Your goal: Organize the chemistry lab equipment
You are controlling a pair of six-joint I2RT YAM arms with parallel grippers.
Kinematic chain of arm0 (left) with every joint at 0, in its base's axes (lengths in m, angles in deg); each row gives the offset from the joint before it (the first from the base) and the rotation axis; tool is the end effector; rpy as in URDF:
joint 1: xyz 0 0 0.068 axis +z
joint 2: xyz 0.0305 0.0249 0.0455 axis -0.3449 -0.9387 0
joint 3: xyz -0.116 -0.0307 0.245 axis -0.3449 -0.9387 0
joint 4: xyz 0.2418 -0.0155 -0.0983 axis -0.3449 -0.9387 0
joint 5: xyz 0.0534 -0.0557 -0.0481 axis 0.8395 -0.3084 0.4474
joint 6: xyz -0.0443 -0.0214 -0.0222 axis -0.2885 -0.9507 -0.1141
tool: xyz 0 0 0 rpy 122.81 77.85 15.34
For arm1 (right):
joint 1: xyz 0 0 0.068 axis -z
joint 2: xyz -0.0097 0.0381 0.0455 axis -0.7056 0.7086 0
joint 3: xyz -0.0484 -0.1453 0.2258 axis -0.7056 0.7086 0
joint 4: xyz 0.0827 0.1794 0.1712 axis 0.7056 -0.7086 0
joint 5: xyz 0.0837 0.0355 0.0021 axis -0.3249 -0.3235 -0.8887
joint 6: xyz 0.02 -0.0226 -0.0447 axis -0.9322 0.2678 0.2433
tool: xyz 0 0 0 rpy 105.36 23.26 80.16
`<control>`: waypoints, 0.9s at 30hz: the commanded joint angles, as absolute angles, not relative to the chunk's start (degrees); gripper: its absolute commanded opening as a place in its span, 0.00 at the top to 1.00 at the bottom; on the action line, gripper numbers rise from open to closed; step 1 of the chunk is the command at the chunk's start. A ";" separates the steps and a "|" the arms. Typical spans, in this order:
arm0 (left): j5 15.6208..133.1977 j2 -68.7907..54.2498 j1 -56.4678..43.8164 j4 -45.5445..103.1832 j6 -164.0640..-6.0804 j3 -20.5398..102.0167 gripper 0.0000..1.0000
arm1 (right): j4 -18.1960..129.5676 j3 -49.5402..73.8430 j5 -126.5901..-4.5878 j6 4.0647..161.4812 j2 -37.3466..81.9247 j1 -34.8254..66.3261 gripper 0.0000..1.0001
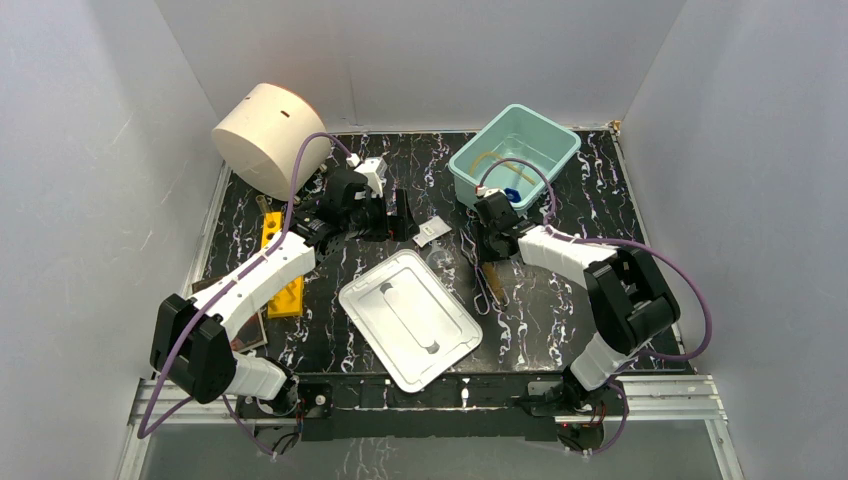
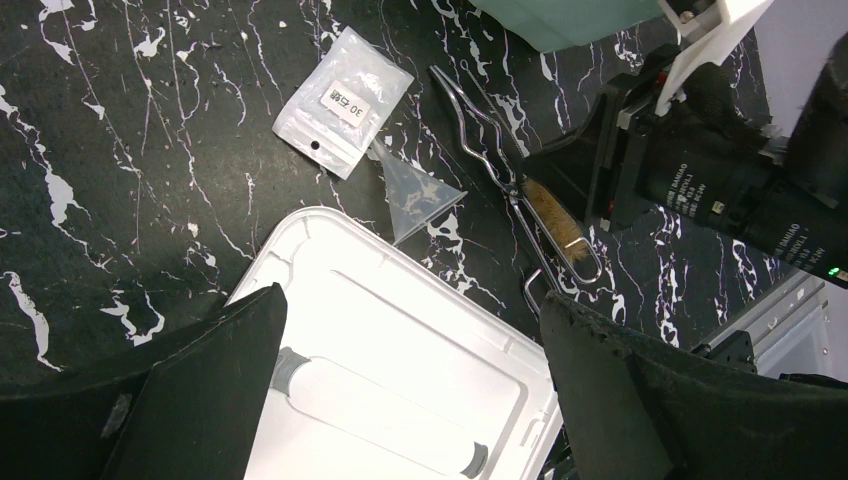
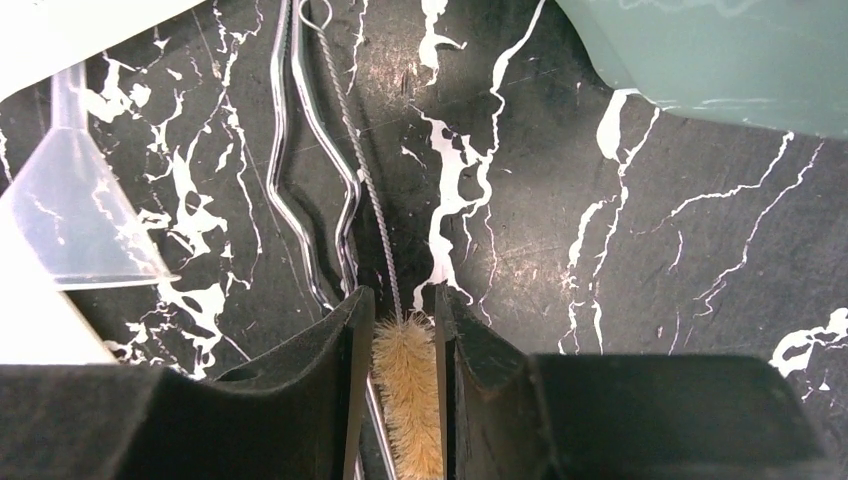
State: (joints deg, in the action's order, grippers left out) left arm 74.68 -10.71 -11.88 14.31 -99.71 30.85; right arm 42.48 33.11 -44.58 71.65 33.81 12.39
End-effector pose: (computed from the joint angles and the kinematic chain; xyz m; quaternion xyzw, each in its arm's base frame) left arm 0.2657 -0.1722 0.3072 0.0791 0.8565 -0.2990 0.4132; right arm 0.2823 0.1699 0.1887 -0.0809 0.9356 0.0392 0.3414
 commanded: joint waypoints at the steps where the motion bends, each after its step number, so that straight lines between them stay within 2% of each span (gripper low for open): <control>1: 74.38 -9.64 -11.64 14.60 -99.68 30.92 0.02 | 44.49 30.33 -43.64 73.23 35.50 12.17 0.64; 8: 74.49 -9.90 -11.64 14.41 -99.54 31.12 0.02 | 44.77 29.70 -44.72 74.50 37.36 12.02 0.67; 13: 74.69 -10.00 -11.64 14.33 -99.48 31.07 0.02 | 44.19 29.28 -45.11 75.24 38.44 11.96 0.78; 20: 74.67 -10.00 -11.64 14.23 -99.42 31.08 0.02 | 44.08 29.59 -45.78 75.43 39.10 12.00 0.78; 27: 74.91 -9.67 -11.64 14.06 -99.38 30.90 0.02 | 43.07 29.05 -43.24 76.71 37.27 11.51 0.98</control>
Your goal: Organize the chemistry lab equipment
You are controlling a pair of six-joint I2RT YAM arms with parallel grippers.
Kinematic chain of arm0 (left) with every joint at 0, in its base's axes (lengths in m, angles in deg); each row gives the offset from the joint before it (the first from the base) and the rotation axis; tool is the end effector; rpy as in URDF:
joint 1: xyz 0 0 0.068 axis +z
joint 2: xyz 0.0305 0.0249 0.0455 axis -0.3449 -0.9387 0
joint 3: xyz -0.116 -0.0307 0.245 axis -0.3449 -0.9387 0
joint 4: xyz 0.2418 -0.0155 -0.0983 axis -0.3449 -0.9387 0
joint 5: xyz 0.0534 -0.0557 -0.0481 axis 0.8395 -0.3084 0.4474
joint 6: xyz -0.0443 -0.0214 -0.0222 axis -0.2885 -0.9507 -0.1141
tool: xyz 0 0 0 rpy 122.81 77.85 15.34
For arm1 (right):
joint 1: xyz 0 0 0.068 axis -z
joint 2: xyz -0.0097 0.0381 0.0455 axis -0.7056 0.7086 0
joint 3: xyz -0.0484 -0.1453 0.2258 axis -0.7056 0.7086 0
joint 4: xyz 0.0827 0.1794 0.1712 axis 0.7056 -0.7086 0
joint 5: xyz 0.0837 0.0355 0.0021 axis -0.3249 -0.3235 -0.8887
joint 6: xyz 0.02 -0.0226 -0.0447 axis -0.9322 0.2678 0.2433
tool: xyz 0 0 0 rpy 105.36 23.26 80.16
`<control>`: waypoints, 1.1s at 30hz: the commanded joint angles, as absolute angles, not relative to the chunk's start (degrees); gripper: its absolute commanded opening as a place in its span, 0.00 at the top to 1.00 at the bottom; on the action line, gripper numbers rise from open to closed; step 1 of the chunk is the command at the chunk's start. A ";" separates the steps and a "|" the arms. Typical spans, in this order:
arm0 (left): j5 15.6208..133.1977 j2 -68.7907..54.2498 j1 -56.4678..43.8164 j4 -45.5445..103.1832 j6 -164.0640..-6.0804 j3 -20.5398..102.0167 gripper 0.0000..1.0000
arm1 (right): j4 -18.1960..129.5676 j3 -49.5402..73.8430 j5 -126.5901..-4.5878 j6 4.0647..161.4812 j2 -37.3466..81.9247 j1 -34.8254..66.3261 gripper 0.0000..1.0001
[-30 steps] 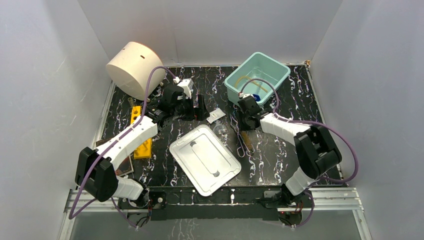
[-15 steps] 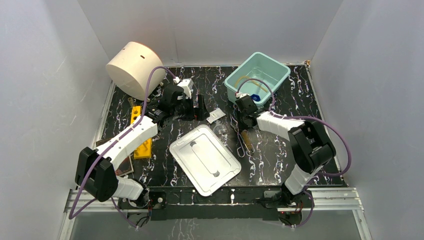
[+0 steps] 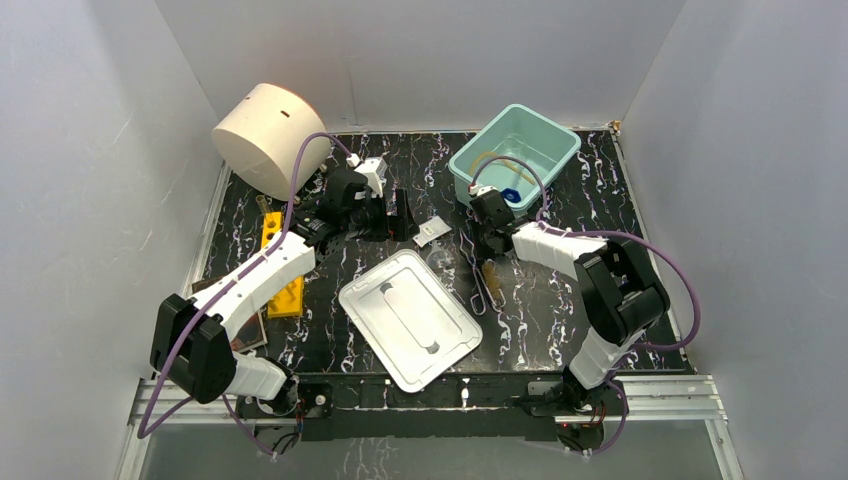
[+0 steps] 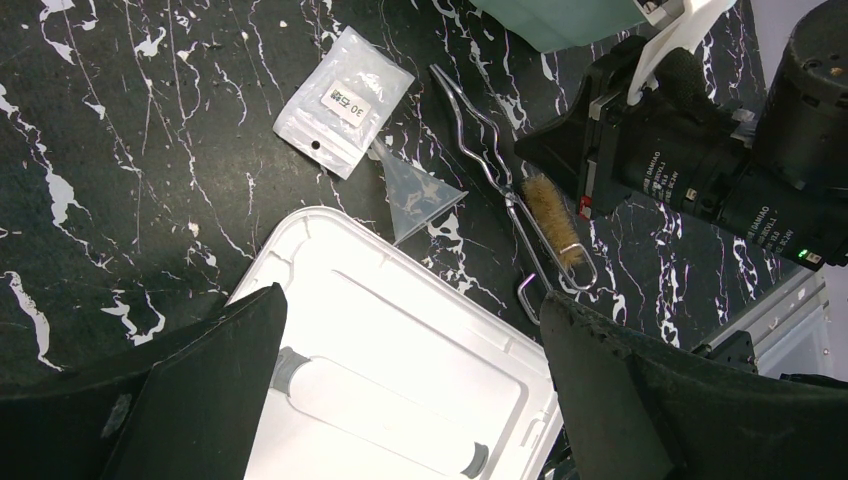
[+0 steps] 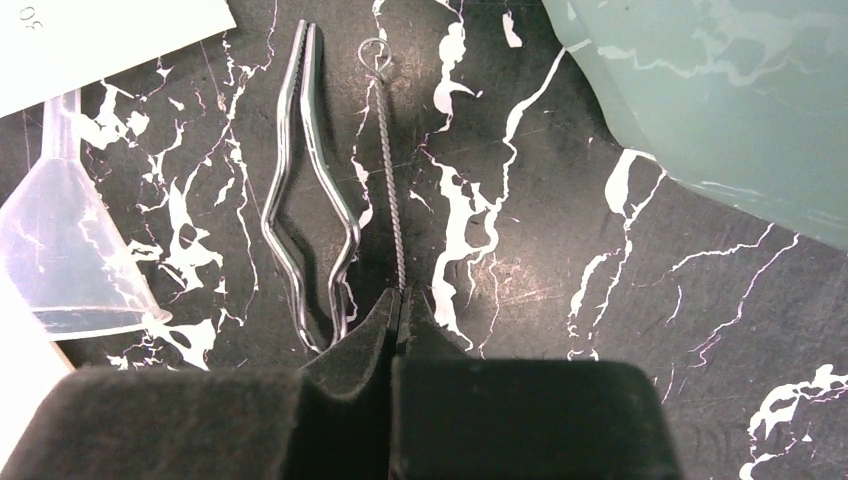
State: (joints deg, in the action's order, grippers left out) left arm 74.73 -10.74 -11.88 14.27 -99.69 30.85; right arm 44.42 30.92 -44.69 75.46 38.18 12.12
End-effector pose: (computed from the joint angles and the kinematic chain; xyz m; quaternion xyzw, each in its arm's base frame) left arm 0.2658 -0.1722 0.3070 0.0790 0.8568 -0.2984 0.4130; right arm 0.2946 0.1798 0.1781 -0.1148 0.9328 0.0286 0.3404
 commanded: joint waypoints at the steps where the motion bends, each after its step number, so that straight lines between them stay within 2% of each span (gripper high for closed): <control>1: 74.93 -9.65 -11.64 14.13 -99.40 30.89 0.02 | 42.57 28.66 -42.10 77.13 36.66 11.42 1.00; 10: 75.11 -9.69 -11.64 14.43 -99.29 30.83 0.02 | 39.63 26.70 -32.96 86.07 30.47 9.11 1.00; 23: 75.04 -10.03 -11.64 14.44 -99.10 31.25 0.02 | 45.00 31.27 -33.36 89.50 20.88 8.92 1.00; 33: 74.50 -9.56 -11.65 14.59 -99.46 30.91 0.02 | 45.70 33.55 -33.73 88.51 19.17 8.93 1.00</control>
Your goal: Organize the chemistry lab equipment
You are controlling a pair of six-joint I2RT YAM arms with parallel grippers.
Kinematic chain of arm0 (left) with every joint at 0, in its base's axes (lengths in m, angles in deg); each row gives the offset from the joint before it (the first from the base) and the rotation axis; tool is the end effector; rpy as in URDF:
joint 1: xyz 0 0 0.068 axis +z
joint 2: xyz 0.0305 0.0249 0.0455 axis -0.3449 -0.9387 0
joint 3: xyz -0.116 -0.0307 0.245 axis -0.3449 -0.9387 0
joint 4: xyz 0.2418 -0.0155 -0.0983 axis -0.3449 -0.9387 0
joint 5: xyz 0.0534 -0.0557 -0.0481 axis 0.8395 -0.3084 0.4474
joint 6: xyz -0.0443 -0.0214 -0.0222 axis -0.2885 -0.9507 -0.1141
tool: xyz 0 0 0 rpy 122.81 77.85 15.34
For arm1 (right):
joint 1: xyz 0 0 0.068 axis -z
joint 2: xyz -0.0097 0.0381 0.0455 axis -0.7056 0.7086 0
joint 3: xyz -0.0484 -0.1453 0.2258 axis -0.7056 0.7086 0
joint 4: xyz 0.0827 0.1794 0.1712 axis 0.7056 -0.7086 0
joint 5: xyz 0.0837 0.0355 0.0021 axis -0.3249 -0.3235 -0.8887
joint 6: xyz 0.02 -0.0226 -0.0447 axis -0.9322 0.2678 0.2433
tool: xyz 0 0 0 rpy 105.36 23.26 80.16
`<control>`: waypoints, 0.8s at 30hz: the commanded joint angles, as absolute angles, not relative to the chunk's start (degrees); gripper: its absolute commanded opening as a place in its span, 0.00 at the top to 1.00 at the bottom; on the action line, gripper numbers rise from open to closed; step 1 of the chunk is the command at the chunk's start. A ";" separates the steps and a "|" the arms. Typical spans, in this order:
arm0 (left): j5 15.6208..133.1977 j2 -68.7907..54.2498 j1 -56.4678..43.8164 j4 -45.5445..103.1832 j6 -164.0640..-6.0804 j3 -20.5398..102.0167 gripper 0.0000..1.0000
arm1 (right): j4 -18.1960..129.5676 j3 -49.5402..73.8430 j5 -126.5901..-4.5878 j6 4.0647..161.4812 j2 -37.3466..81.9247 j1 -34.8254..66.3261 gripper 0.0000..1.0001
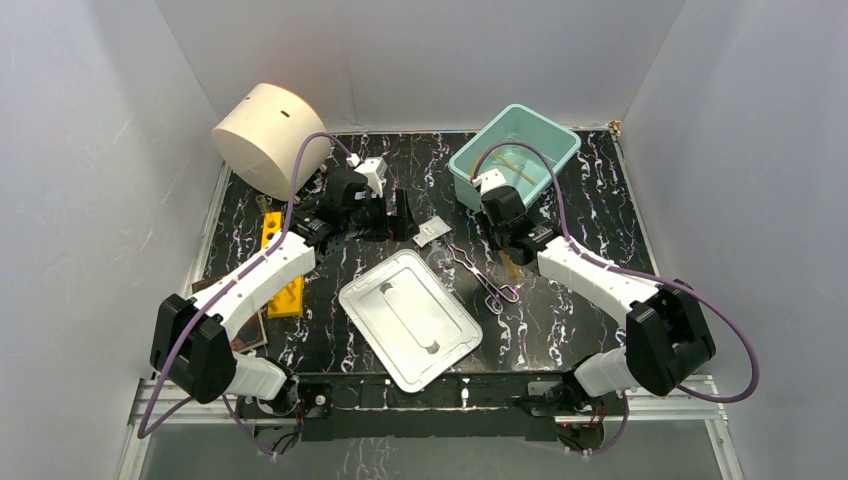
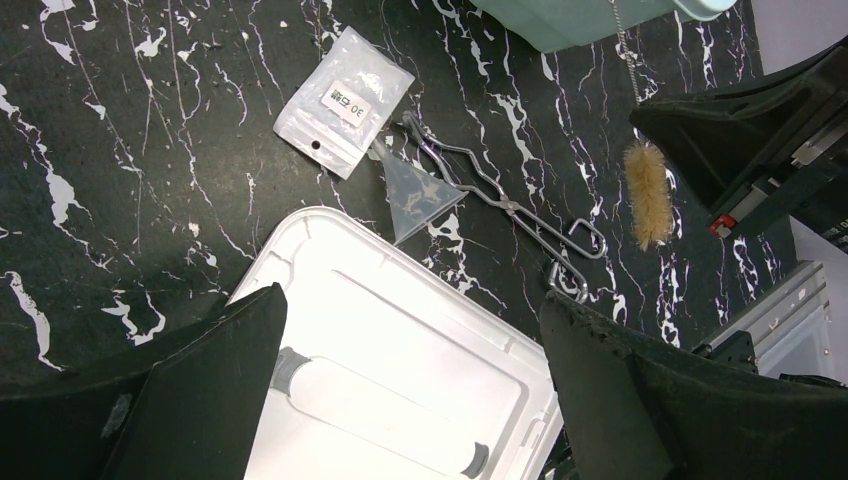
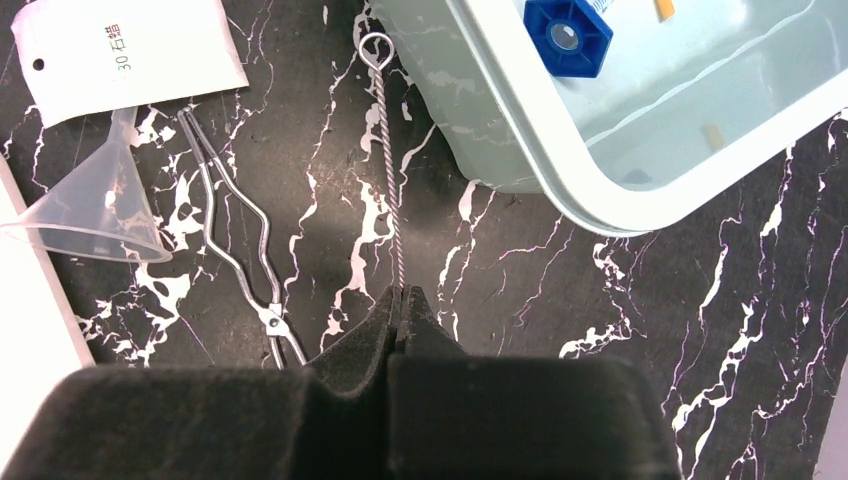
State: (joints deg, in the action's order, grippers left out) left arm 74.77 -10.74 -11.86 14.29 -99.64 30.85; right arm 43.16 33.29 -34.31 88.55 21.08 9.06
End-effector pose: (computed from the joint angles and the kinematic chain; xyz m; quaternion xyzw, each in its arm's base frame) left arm 0.2659 -0.1721 0.3070 0.0790 0.8568 -0.2980 0.4134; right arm 0.2549 0.1663 0.2562 -0.1785 0.8679 -0.0406 0.4618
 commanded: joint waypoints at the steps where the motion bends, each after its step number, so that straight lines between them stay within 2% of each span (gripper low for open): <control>1: 74.45 -9.48 -11.64 14.66 -99.53 30.81 0.02 | 45.61 33.51 -33.92 88.12 19.12 8.91 1.00; 5: 74.40 -9.20 -11.64 14.64 -99.64 30.59 0.02 | 44.76 32.45 -36.21 87.18 18.76 8.93 1.00; 13: 75.87 -8.64 -11.64 14.25 -99.45 30.76 0.02 | 37.35 23.58 -48.96 86.10 17.12 8.91 1.00; 24: 76.04 -7.82 -11.56 14.63 -101.00 29.87 0.02 | 45.61 14.34 -40.39 81.18 14.16 9.06 1.00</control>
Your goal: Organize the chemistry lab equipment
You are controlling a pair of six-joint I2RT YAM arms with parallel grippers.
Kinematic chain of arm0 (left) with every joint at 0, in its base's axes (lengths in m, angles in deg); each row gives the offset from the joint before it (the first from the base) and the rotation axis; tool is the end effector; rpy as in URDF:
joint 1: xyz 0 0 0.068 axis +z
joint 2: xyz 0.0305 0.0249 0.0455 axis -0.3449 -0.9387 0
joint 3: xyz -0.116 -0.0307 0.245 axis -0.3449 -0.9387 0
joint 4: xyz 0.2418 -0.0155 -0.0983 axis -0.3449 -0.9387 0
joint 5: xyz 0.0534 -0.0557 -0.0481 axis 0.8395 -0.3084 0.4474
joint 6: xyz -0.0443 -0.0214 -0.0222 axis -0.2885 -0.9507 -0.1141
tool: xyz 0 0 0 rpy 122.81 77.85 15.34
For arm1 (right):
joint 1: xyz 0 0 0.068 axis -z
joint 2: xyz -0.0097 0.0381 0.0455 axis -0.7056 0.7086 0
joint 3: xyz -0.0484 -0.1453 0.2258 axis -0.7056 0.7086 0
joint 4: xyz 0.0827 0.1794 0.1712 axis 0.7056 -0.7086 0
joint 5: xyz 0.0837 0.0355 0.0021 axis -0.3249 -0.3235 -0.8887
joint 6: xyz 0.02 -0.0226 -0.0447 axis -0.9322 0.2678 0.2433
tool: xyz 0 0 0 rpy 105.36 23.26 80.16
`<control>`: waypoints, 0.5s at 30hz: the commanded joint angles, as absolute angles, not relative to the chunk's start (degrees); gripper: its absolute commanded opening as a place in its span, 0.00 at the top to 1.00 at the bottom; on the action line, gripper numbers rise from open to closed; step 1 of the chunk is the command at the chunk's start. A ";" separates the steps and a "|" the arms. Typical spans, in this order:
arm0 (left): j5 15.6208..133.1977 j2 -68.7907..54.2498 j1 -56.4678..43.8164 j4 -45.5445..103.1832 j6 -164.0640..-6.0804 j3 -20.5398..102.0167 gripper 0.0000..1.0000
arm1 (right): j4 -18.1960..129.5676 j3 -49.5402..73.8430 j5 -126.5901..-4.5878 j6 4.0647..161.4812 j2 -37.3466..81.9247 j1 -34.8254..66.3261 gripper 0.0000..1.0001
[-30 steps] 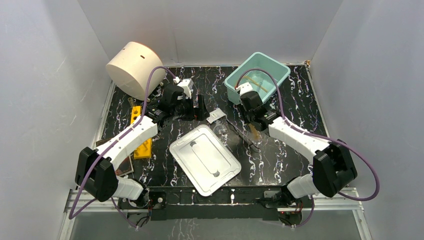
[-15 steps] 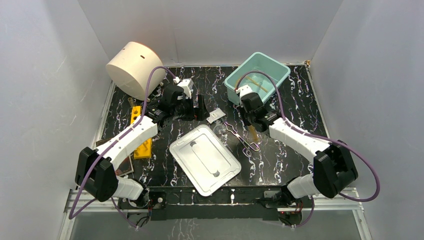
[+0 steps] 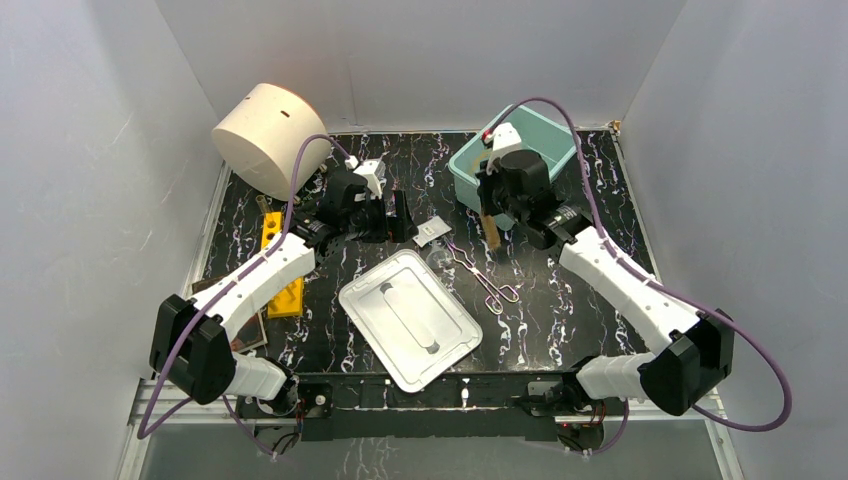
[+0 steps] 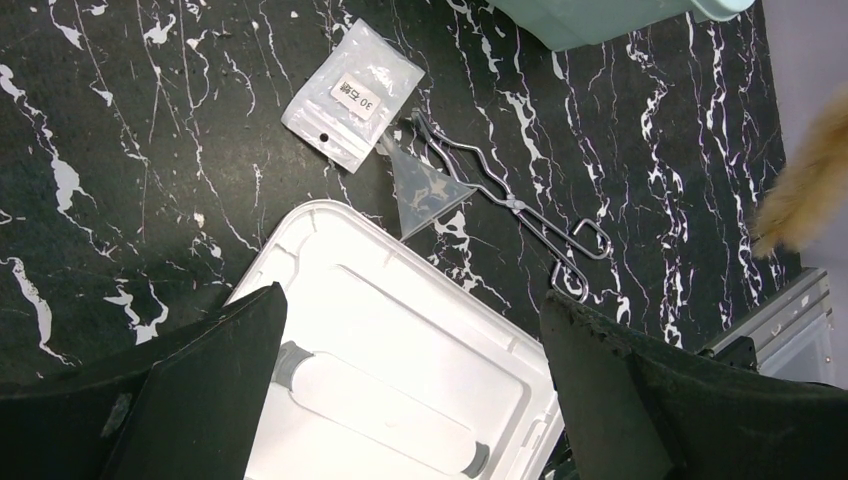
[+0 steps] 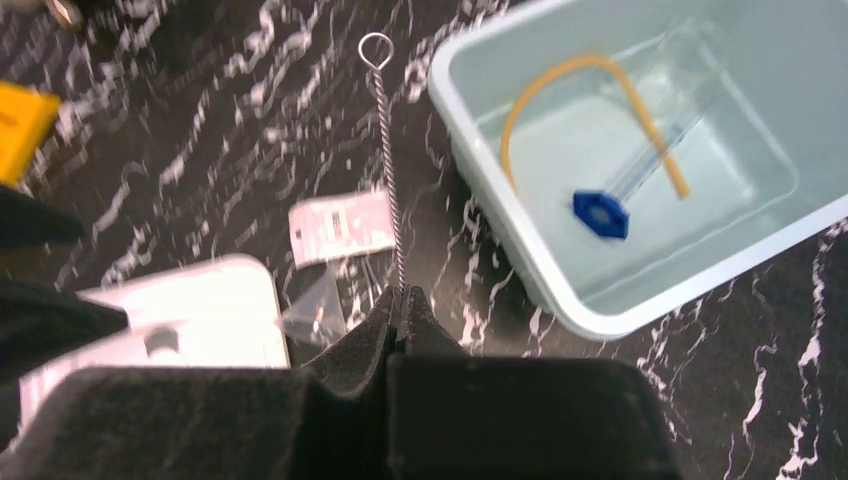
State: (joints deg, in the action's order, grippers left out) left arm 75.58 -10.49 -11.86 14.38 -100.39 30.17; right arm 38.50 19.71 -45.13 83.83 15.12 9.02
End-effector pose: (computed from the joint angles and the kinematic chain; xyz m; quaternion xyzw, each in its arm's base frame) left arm 0.2649 -0.1709 0.3043 0.0698 0.8593 -0.2943 0.4124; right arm 0.2447 0.1671 0.3584 -0.1569 0.8190 0.1059 0.5417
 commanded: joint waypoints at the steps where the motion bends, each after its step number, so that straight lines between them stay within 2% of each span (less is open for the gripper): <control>1: 76.14 -7.74 -11.56 14.63 -101.07 29.88 0.02 | 47.12 13.02 -37.99 81.11 14.65 9.15 1.00; 4: 76.88 -7.46 -11.55 14.29 -100.79 29.84 0.02 | 49.55 7.82 -32.45 82.09 18.84 10.15 1.00; 8: 77.61 -7.11 -11.54 13.81 -100.57 29.91 0.02 | 45.87 -1.38 -27.21 80.67 28.24 14.50 1.00; 15: 79.27 -6.66 -11.47 12.19 -99.83 29.69 0.02 | 34.73 -11.53 -28.17 65.88 41.84 25.99 1.00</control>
State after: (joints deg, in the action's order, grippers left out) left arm 77.57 -9.14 -11.86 13.81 -100.56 30.06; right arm 41.76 -6.76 -30.66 75.70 36.80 20.78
